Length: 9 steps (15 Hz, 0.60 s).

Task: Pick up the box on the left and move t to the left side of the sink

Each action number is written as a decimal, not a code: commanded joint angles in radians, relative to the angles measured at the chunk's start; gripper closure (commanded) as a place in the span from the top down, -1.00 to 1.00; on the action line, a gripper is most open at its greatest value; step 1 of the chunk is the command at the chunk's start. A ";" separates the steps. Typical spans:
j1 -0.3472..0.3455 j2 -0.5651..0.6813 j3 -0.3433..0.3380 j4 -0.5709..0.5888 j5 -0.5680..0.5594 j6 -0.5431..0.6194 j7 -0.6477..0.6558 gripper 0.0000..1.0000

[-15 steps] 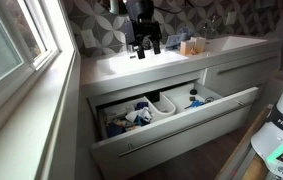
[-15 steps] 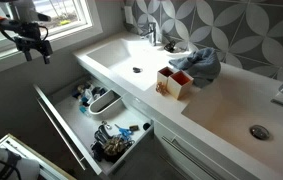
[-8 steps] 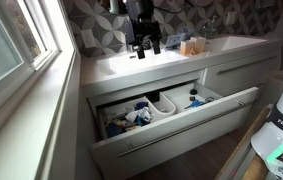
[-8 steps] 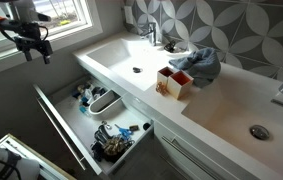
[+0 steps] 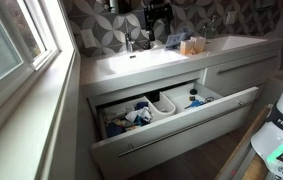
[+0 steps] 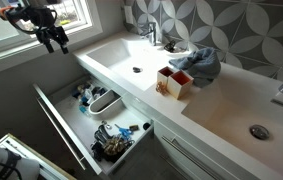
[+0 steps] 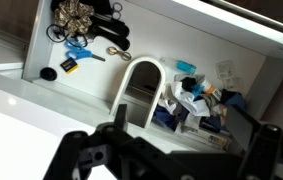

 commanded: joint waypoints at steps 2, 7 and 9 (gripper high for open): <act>-0.109 -0.081 -0.083 0.033 -0.059 0.004 0.057 1.00; -0.162 -0.079 -0.135 0.054 -0.041 0.002 0.047 1.00; -0.159 -0.076 -0.134 0.052 -0.041 0.003 0.044 1.00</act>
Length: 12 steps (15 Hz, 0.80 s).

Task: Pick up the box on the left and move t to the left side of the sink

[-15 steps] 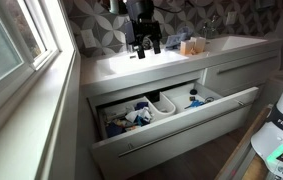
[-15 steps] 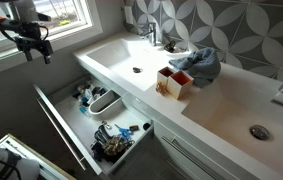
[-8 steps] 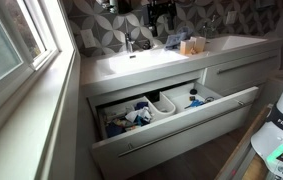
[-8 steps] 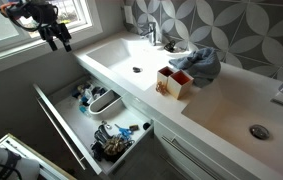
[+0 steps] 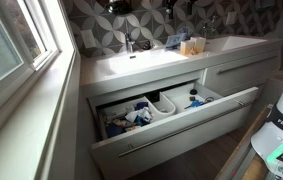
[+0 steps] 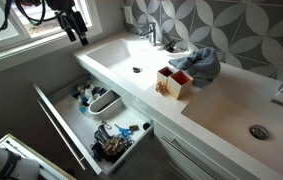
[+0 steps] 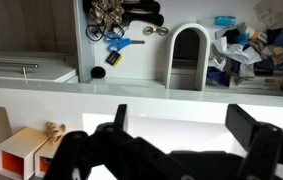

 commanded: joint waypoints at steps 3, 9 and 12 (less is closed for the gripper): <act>0.008 0.001 0.009 0.001 0.000 -0.003 0.002 1.00; -0.041 0.147 -0.067 0.072 0.104 0.314 0.111 1.00; -0.070 0.228 -0.089 0.122 0.071 0.444 0.120 1.00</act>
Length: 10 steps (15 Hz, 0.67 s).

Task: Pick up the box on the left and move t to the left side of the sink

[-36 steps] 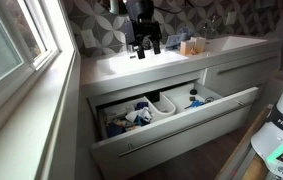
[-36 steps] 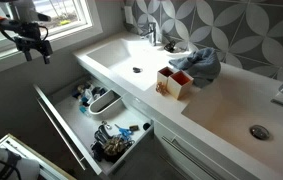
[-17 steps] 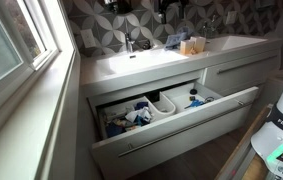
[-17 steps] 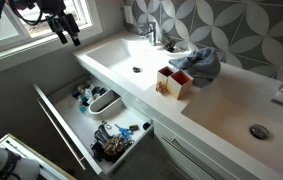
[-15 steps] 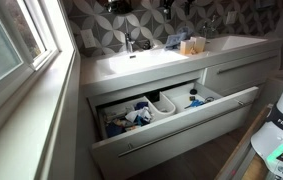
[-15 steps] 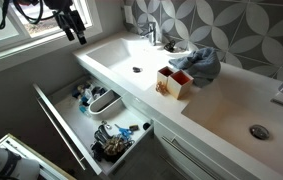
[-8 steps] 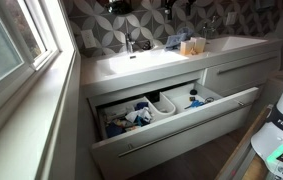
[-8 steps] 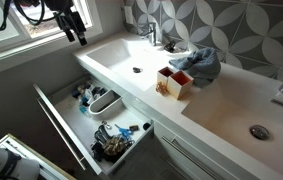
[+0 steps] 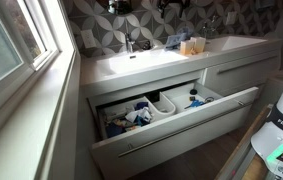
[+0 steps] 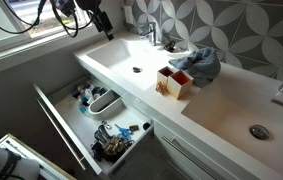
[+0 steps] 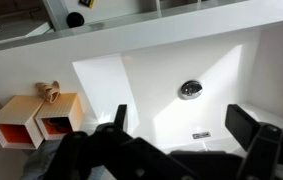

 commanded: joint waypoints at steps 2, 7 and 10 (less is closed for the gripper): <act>-0.049 0.125 -0.034 0.111 -0.023 0.101 0.030 1.00; -0.095 0.162 -0.098 0.167 0.016 0.078 0.036 1.00; -0.091 0.148 -0.099 0.137 -0.006 0.094 0.005 1.00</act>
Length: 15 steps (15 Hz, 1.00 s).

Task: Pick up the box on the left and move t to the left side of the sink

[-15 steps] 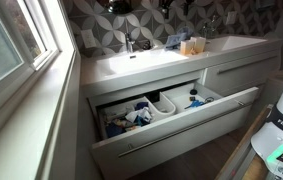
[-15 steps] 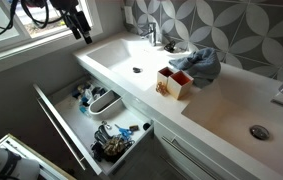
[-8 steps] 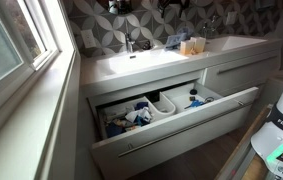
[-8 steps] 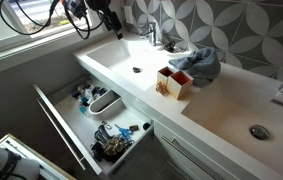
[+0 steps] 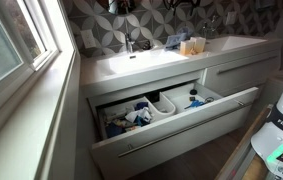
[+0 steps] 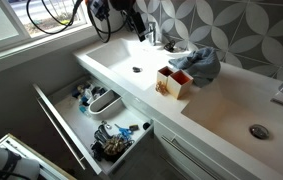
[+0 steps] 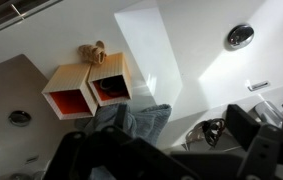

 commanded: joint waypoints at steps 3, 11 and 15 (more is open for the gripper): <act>0.004 0.027 -0.009 0.007 0.026 0.023 -0.045 1.00; -0.030 0.244 -0.071 0.114 0.038 -0.051 -0.303 1.00; -0.033 0.332 -0.064 0.153 0.033 -0.050 -0.351 1.00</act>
